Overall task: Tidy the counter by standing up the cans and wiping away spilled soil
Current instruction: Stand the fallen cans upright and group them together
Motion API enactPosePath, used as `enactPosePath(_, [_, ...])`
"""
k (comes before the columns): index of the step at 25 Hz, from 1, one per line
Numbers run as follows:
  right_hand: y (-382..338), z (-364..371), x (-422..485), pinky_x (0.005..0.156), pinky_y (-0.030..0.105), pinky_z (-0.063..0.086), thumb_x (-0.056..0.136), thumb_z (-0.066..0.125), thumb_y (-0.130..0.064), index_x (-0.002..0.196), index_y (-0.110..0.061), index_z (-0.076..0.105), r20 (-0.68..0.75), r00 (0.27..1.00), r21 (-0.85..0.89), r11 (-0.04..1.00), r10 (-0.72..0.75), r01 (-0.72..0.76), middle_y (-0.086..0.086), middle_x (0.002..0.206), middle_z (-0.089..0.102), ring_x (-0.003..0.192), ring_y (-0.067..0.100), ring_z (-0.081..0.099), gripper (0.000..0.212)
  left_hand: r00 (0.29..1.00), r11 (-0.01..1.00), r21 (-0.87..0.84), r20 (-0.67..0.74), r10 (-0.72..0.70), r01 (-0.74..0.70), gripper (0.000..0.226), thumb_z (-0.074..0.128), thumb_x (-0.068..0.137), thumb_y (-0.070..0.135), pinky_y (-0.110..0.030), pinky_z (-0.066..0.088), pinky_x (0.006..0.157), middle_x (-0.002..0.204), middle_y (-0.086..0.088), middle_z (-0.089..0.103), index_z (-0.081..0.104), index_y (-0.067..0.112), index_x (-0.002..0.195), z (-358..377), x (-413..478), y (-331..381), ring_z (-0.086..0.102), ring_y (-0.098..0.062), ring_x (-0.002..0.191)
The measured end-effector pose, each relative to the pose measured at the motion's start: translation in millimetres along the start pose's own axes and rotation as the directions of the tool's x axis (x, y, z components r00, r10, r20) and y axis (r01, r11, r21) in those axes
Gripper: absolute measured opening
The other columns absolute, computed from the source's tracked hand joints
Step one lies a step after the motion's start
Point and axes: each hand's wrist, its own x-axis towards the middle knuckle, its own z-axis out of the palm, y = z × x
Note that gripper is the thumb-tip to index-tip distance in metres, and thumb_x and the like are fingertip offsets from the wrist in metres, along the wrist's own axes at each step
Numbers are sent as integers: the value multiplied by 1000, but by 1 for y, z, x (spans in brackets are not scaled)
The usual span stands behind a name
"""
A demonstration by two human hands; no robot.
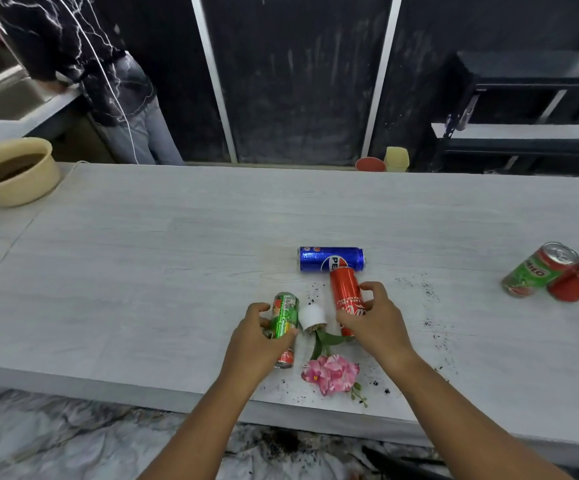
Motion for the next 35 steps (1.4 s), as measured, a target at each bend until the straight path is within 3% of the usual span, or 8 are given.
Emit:
enactPosePath(5, [8, -14, -5, 68, 39, 66, 75, 89, -34, 139, -41, 44, -54, 998, -57, 998, -32, 29, -7, 107, 62, 79, 15, 74, 78, 997, 997, -74, -71, 0, -5, 70, 92, 80, 35, -23, 60, 60, 112, 11, 66, 48, 40, 134, -3, 3, 0, 72, -5, 86])
enactPosePath(11, [9, -30, -15, 60, 27, 57, 76, 89, -36, 124, -56, 40, -114, 988, -22, 995, -103, 101, -24, 111, 58, 83, 7, 70, 71, 991, 993, -104, -127, 43, -56, 72, 92, 82, 26, -36, 66, 65, 115, 15, 65, 44, 45, 133, -16, 10, 3, 73, -9, 87])
enactPosePath(14, [8, -36, -16, 65, 24, 59, 78, 91, -28, 119, -54, 47, -155, 976, 77, 983, -154, 168, -26, 117, 59, 93, 5, 70, 66, 991, 990, -122, -120, 56, -71, 72, 92, 84, 23, -25, 62, 56, 117, 16, 64, 45, 47, 134, -19, 13, 8, 73, -2, 83])
enactPosePath(18, [2, -41, -16, 68, 15, 60, 77, 92, -21, 118, -58, 49, -192, 961, 173, 958, -196, 230, -23, 120, 60, 100, -4, 68, 69, 992, 993, -95, -110, 63, -73, 66, 91, 84, 26, -13, 56, 64, 122, 19, 65, 50, 45, 132, -19, 16, 8, 67, 0, 101])
enactPosePath(20, [-1, -42, -16, 72, 21, 63, 77, 93, -24, 120, -58, 49, -209, 956, 188, 951, -206, 246, -19, 119, 62, 100, 3, 71, 70, 992, 993, -85, -105, 69, -78, 63, 91, 84, 26, -9, 54, 64, 123, 17, 66, 52, 43, 130, -17, 17, 7, 67, 0, 103])
enactPosePath(23, [-5, -42, -17, 81, 29, 62, 73, 93, -32, 124, -54, 50, -225, 948, 194, 944, -223, 268, -12, 120, 62, 104, 11, 69, 70, 992, 993, -78, -95, 79, -86, 63, 91, 84, 25, -9, 54, 66, 124, 15, 68, 52, 44, 130, -14, 16, 7, 68, -1, 103])
enactPosePath(27, [-8, -39, -19, 87, 22, 55, 65, 88, -54, 130, -55, 48, -221, 944, 190, 938, -246, 290, -16, 125, 57, 111, 2, 63, 76, 985, 986, -90, -119, 127, -138, 70, 94, 81, 25, -10, 56, 75, 126, 18, 64, 51, 47, 131, -14, 14, 11, 66, 5, 107])
enactPosePath(35, [-3, -31, -12, 80, 24, 60, 79, 94, -33, 123, -51, 55, -175, 962, 248, 936, -209, 248, -14, 121, 65, 104, 5, 69, 62, 959, 963, -144, -208, 194, -226, 90, 101, 71, 33, -5, 52, 80, 117, 26, 68, 44, 60, 135, -15, 15, 33, 66, 6, 111])
